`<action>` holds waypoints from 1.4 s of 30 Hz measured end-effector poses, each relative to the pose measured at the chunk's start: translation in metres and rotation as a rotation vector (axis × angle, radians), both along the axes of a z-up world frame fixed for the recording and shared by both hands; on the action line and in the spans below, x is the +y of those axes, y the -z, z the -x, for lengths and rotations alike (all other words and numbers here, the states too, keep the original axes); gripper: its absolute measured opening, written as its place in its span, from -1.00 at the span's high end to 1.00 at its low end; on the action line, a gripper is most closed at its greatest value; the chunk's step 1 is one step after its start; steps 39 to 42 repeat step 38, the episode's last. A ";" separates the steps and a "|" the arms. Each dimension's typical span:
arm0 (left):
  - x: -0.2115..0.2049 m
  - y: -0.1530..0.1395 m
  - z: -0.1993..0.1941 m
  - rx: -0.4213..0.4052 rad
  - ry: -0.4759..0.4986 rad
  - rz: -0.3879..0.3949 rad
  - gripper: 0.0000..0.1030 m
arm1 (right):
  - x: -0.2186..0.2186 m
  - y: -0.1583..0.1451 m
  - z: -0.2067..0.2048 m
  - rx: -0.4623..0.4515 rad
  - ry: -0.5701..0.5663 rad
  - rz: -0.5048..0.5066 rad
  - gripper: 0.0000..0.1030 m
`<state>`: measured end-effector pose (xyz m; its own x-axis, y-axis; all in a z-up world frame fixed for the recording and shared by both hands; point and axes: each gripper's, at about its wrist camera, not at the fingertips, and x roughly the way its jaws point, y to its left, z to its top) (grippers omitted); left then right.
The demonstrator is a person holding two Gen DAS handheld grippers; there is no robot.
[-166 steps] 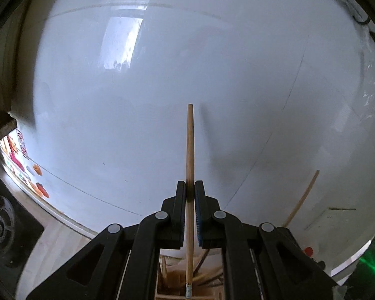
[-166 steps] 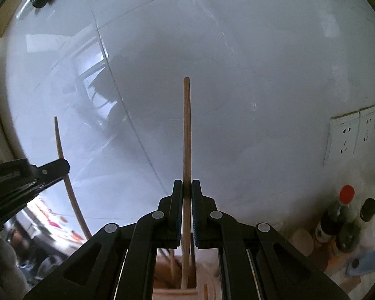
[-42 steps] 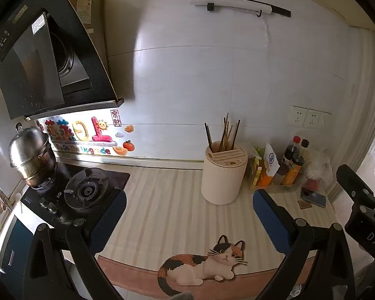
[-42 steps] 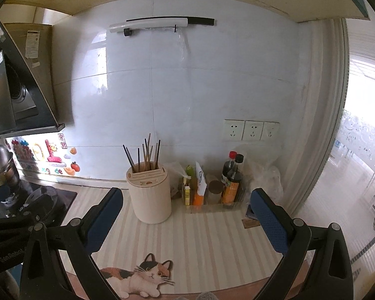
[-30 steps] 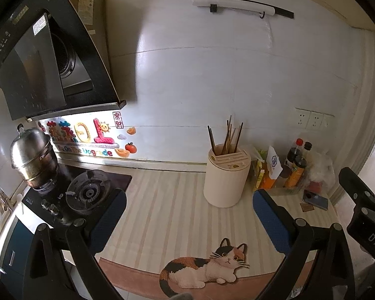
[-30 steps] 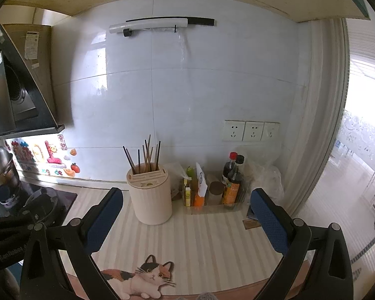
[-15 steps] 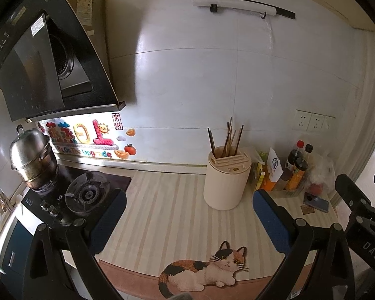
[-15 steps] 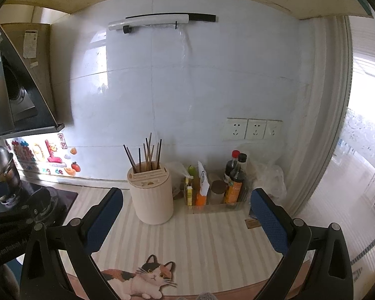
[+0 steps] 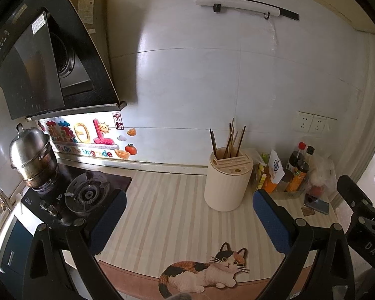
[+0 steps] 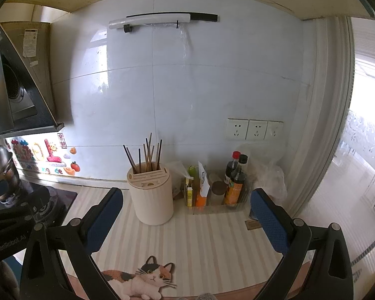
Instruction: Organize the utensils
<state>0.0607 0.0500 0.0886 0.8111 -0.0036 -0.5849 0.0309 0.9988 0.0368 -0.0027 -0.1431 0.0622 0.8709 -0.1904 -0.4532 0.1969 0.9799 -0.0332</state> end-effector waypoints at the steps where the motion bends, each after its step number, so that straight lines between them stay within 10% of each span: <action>1: 0.000 0.000 0.000 0.001 -0.001 0.001 -1.00 | 0.000 0.000 0.000 0.002 -0.001 -0.001 -1.00; 42: 0.006 -0.004 0.009 -0.006 -0.006 0.010 -1.00 | 0.013 -0.004 0.001 -0.006 -0.016 0.013 -1.00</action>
